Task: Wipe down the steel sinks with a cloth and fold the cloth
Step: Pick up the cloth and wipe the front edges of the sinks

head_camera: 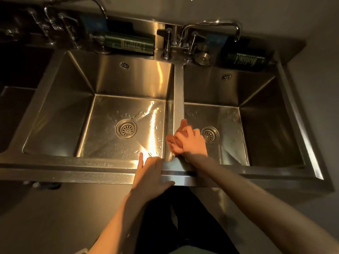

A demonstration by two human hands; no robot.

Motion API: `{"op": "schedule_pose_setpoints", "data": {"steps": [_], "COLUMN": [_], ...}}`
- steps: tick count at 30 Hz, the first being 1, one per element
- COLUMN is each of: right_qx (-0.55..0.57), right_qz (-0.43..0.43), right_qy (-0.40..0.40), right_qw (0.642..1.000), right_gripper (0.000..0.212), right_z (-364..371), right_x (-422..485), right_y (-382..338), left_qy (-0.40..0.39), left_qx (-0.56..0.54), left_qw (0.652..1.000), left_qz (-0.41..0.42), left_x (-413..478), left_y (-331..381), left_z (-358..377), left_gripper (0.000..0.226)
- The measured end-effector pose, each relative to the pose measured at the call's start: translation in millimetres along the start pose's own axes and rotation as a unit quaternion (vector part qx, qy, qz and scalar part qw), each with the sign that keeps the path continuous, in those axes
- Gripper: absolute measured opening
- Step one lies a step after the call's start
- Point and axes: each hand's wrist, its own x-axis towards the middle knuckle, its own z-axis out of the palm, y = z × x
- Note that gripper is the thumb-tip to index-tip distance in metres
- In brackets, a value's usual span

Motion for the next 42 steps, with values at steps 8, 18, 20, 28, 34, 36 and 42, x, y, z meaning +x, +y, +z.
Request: {"op": "schedule_pose_setpoints", "data": {"steps": [8, 18, 20, 28, 34, 36, 42], "right_qx": [-0.004, 0.047, 0.040, 0.036, 0.035, 0.060, 0.092], "right_qz": [-0.003, -0.019, -0.006, -0.032, -0.061, -0.043, 0.000], "right_qy": [-0.041, -0.093, -0.075, -0.015, -0.032, -0.038, -0.058], "right_qw": [0.999, 0.994, 0.996, 0.999, 0.997, 0.997, 0.994], "right_gripper": [0.053, 0.056, 0.057, 0.058, 0.057, 0.055, 0.058], "right_z": [-23.1, -32.4, -36.5, -30.0, -24.3, -30.5, -50.9], "right_x": [90.7, 148.6, 176.8, 183.2, 184.4, 204.5, 279.5], "right_y": [22.0, 44.2, 48.5, 54.4, 58.9, 61.5, 75.1], "left_qy": [0.036, 0.024, 0.027, 0.089, 0.091, 0.094, 0.103], "left_qx": [-0.054, -0.104, -0.111, -0.084, -0.082, -0.077, -0.117], "left_qw": [0.997, 0.988, 0.985, 0.982, 0.980, 0.980, 0.971], "left_qz": [-0.029, -0.109, -0.127, -0.147, -0.154, -0.158, -0.180], "left_x": [39.9, 96.8, 107.8, 146.7, 152.2, 155.0, 168.5], "left_y": [25.2, 37.9, 42.9, 46.9, 47.4, 47.2, 47.5], "left_z": [-9.5, -4.7, -2.3, -4.0, 2.7, 3.9, -7.9], "left_gripper": [0.060, 0.078, 0.080, 0.076, 0.074, 0.074, 0.082]}}
